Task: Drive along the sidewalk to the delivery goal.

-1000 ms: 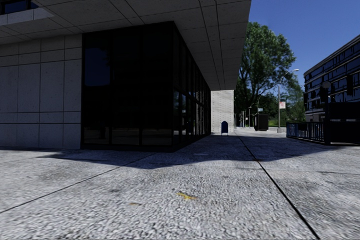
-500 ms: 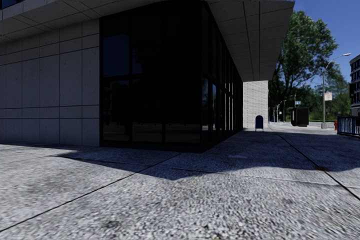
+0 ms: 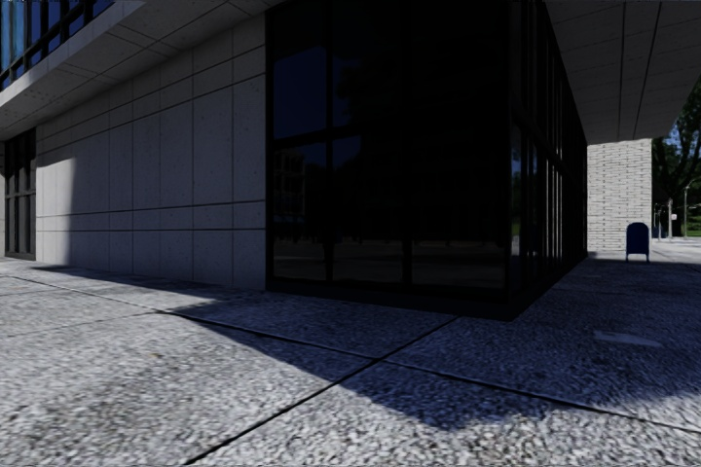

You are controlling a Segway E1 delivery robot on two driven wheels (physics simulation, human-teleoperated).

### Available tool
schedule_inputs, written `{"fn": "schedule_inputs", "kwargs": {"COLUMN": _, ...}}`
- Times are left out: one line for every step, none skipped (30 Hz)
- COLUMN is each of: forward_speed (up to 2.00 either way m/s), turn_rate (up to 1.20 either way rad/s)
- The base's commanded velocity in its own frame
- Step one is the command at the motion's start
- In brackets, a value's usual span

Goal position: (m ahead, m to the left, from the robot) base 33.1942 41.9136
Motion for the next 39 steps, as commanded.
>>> {"fn": "schedule_inputs", "kwargs": {"forward_speed": 2.00, "turn_rate": 0.55}}
{"fn": "schedule_inputs", "kwargs": {"forward_speed": 2.00, "turn_rate": 0.55}}
{"fn": "schedule_inputs", "kwargs": {"forward_speed": 2.00, "turn_rate": 0.55}}
{"fn": "schedule_inputs", "kwargs": {"forward_speed": 2.00, "turn_rate": 0.55}}
{"fn": "schedule_inputs", "kwargs": {"forward_speed": 2.00, "turn_rate": 0.56}}
{"fn": "schedule_inputs", "kwargs": {"forward_speed": 2.00, "turn_rate": 0.56}}
{"fn": "schedule_inputs", "kwargs": {"forward_speed": 2.00, "turn_rate": 0.56}}
{"fn": "schedule_inputs", "kwargs": {"forward_speed": 2.00, "turn_rate": 0.59}}
{"fn": "schedule_inputs", "kwargs": {"forward_speed": 2.00, "turn_rate": 0.60}}
{"fn": "schedule_inputs", "kwargs": {"forward_speed": 2.00, "turn_rate": 0.61}}
{"fn": "schedule_inputs", "kwargs": {"forward_speed": 2.00, "turn_rate": 0.61}}
{"fn": "schedule_inputs", "kwargs": {"forward_speed": 2.00, "turn_rate": 0.61}}
{"fn": "schedule_inputs", "kwargs": {"forward_speed": 2.00, "turn_rate": 0.61}}
{"fn": "schedule_inputs", "kwargs": {"forward_speed": 2.00, "turn_rate": 0.62}}
{"fn": "schedule_inputs", "kwargs": {"forward_speed": 2.00, "turn_rate": 0.62}}
{"fn": "schedule_inputs", "kwargs": {"forward_speed": 2.00, "turn_rate": 0.62}}
{"fn": "schedule_inputs", "kwargs": {"forward_speed": 2.00, "turn_rate": 0.63}}
{"fn": "schedule_inputs", "kwargs": {"forward_speed": 2.00, "turn_rate": 0.63}}
{"fn": "schedule_inputs", "kwargs": {"forward_speed": 2.00, "turn_rate": 0.63}}
{"fn": "schedule_inputs", "kwargs": {"forward_speed": 2.00, "turn_rate": 0.63}}
{"fn": "schedule_inputs", "kwargs": {"forward_speed": 2.00, "turn_rate": 0.64}}
{"fn": "schedule_inputs", "kwargs": {"forward_speed": 2.00, "turn_rate": 0.64}}
{"fn": "schedule_inputs", "kwargs": {"forward_speed": 2.00, "turn_rate": 0.65}}
{"fn": "schedule_inputs", "kwargs": {"forward_speed": 2.00, "turn_rate": 0.65}}
{"fn": "schedule_inputs", "kwargs": {"forward_speed": 2.00, "turn_rate": 0.67}}
{"fn": "schedule_inputs", "kwargs": {"forward_speed": 2.00, "turn_rate": 0.68}}
{"fn": "schedule_inputs", "kwargs": {"forward_speed": 2.00, "turn_rate": 0.69}}
{"fn": "schedule_inputs", "kwargs": {"forward_speed": 2.00, "turn_rate": 0.69}}
{"fn": "schedule_inputs", "kwargs": {"forward_speed": 2.00, "turn_rate": 0.69}}
{"fn": "schedule_inputs", "kwargs": {"forward_speed": 2.00, "turn_rate": 0.70}}
{"fn": "schedule_inputs", "kwargs": {"forward_speed": 2.00, "turn_rate": 0.70}}
{"fn": "schedule_inputs", "kwargs": {"forward_speed": 2.00, "turn_rate": 0.70}}
{"fn": "schedule_inputs", "kwargs": {"forward_speed": 2.00, "turn_rate": 0.70}}
{"fn": "schedule_inputs", "kwargs": {"forward_speed": 2.00, "turn_rate": 0.70}}
{"fn": "schedule_inputs", "kwargs": {"forward_speed": 2.00, "turn_rate": 0.70}}
{"fn": "schedule_inputs", "kwargs": {"forward_speed": 2.00, "turn_rate": 0.70}}
{"fn": "schedule_inputs", "kwargs": {"forward_speed": 2.00, "turn_rate": 0.70}}
{"fn": "schedule_inputs", "kwargs": {"forward_speed": 2.00, "turn_rate": 0.70}}
{"fn": "schedule_inputs", "kwargs": {"forward_speed": 2.00, "turn_rate": 0.70}}
